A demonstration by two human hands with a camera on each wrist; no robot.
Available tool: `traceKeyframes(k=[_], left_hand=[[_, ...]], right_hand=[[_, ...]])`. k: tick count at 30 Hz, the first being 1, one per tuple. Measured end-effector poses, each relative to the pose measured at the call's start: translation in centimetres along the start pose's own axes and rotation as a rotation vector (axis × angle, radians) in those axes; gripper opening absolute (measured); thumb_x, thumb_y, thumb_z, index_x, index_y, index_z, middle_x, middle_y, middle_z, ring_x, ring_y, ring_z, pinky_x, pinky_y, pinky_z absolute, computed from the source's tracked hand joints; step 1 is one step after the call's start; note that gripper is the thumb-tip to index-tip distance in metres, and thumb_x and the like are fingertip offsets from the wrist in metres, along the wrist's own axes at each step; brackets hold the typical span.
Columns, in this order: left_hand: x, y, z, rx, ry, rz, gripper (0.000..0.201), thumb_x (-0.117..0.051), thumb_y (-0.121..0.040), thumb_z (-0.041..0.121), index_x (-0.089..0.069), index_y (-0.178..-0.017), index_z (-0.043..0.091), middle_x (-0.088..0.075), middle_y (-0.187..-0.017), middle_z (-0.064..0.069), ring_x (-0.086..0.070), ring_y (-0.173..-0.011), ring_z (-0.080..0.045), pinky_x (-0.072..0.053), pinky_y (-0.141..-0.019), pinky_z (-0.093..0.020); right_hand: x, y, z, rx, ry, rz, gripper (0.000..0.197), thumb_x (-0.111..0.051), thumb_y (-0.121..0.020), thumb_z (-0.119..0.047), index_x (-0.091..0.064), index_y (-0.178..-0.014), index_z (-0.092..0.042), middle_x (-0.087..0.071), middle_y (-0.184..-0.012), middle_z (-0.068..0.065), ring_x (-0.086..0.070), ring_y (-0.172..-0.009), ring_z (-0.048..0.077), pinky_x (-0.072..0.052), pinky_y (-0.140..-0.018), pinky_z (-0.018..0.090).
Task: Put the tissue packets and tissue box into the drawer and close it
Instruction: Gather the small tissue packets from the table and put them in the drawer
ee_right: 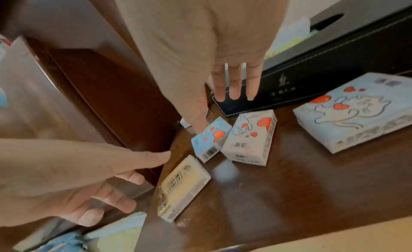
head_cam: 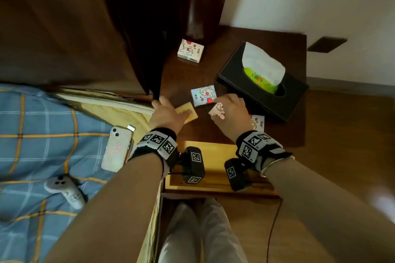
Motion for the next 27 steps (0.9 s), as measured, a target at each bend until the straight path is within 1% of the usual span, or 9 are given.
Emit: traceKeyframes(k=[4, 8, 12, 15, 17, 21, 22, 24, 27], left_hand=[[-1.3, -0.7, 0.0, 0.09, -0.024, 0.004, 0.095, -0.065, -0.075, 0.063, -0.024, -0.139, 0.006, -0.034, -0.137, -0.013, -0.055, -0.115, -0.032, -0.047, -0.082, -0.04], [-2.8, -1.6, 0.2, 0.104, -0.055, 0.003, 0.102, -0.067, -0.067, 0.069, -0.023, -0.137, 0.008, -0.034, -0.135, -0.013, -0.048, -0.121, -0.035, -0.049, -0.087, -0.043], [-3.6, -2.3, 0.1, 0.068, -0.042, 0.023, 0.104, -0.073, -0.065, 0.065, -0.025, -0.137, 0.007, -0.035, -0.137, -0.012, -0.045, -0.124, -0.033, -0.049, -0.087, -0.041], [-3.5, -2.6, 0.0, -0.032, 0.004, 0.041, 0.101, -0.08, -0.064, 0.053, -0.027, -0.137, 0.008, -0.036, -0.138, -0.012, -0.041, -0.128, -0.032, -0.047, -0.092, -0.041], [-2.9, -2.9, -0.2, -0.128, 0.003, 0.064, 0.102, -0.083, -0.064, 0.043, -0.026, -0.141, 0.011, -0.037, -0.138, -0.012, -0.039, -0.13, -0.031, -0.043, -0.099, -0.042], [-1.8, -3.3, -0.8, -0.297, -0.023, 0.067, 0.107, -0.079, -0.069, 0.023, -0.012, -0.152, 0.017, -0.036, -0.143, -0.01, -0.033, -0.134, -0.031, -0.031, -0.11, -0.044], [-1.6, -3.3, -1.0, -0.305, -0.024, 0.059, 0.108, -0.078, -0.07, 0.022, -0.008, -0.153, 0.016, -0.034, -0.145, -0.011, -0.03, -0.136, -0.031, -0.028, -0.112, -0.044], [-1.5, -3.3, -1.4, -0.283, -0.045, 0.073, 0.11, -0.079, -0.071, 0.029, -0.007, -0.153, 0.011, -0.029, -0.151, -0.012, -0.026, -0.14, -0.031, -0.023, -0.115, -0.042], [-1.9, -3.2, -1.7, -0.252, -0.073, 0.105, 0.104, -0.08, -0.071, 0.037, -0.019, -0.149, 0.006, -0.031, -0.148, -0.014, -0.03, -0.136, -0.031, -0.026, -0.113, -0.038]], right_hand=[[-1.9, -1.7, -0.6, 0.097, 0.075, -0.037, 0.054, -0.066, -0.084, -0.02, -0.046, -0.134, -0.015, -0.041, -0.143, 0.01, -0.034, -0.131, 0.03, -0.036, -0.108, 0.043], [-2.8, -4.3, -1.0, 0.127, 0.103, -0.049, 0.062, -0.064, -0.084, -0.012, -0.038, -0.141, -0.015, -0.033, -0.15, 0.008, -0.026, -0.138, 0.028, -0.029, -0.112, 0.039], [-3.4, -6.7, -1.2, 0.128, 0.156, -0.131, 0.072, -0.064, -0.082, -0.004, -0.03, -0.145, -0.016, -0.028, -0.153, 0.009, -0.019, -0.142, 0.029, -0.028, -0.115, 0.043], [-4.1, -7.6, -1.3, 0.141, 0.234, -0.171, 0.073, -0.063, -0.08, -0.002, -0.03, -0.144, -0.016, -0.037, -0.147, 0.009, -0.025, -0.138, 0.031, -0.031, -0.112, 0.044], [-4.1, -7.9, -1.4, 0.133, 0.282, -0.16, 0.07, -0.064, -0.08, -0.005, -0.034, -0.141, -0.017, -0.043, -0.141, 0.009, -0.032, -0.132, 0.032, -0.034, -0.107, 0.044], [-3.8, -8.1, -2.1, 0.061, 0.279, -0.097, 0.067, -0.068, -0.081, -0.03, -0.035, -0.138, -0.015, -0.047, -0.135, 0.012, -0.039, -0.125, 0.033, -0.037, -0.099, 0.047], [-3.7, -8.1, -2.2, 0.05, 0.264, -0.093, 0.073, -0.069, -0.08, -0.035, -0.033, -0.14, -0.015, -0.046, -0.136, 0.013, -0.039, -0.126, 0.033, -0.037, -0.099, 0.048], [-3.8, -8.0, -2.5, 0.062, 0.26, -0.113, 0.089, -0.073, -0.075, -0.039, -0.023, -0.145, -0.017, -0.042, -0.138, 0.012, -0.037, -0.128, 0.033, -0.036, -0.1, 0.05], [-4.0, -7.6, -2.9, 0.146, 0.324, -0.187, 0.101, -0.077, -0.072, -0.028, -0.013, -0.149, -0.022, -0.034, -0.142, 0.011, -0.034, -0.13, 0.033, -0.035, -0.102, 0.05]])
Point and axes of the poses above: each hand's wrist, its own y-axis away from the middle knuckle, its own x-axis out of the back of the hand, z = x × y, the point moved 4 cm from there along -y, towards the middle knuckle
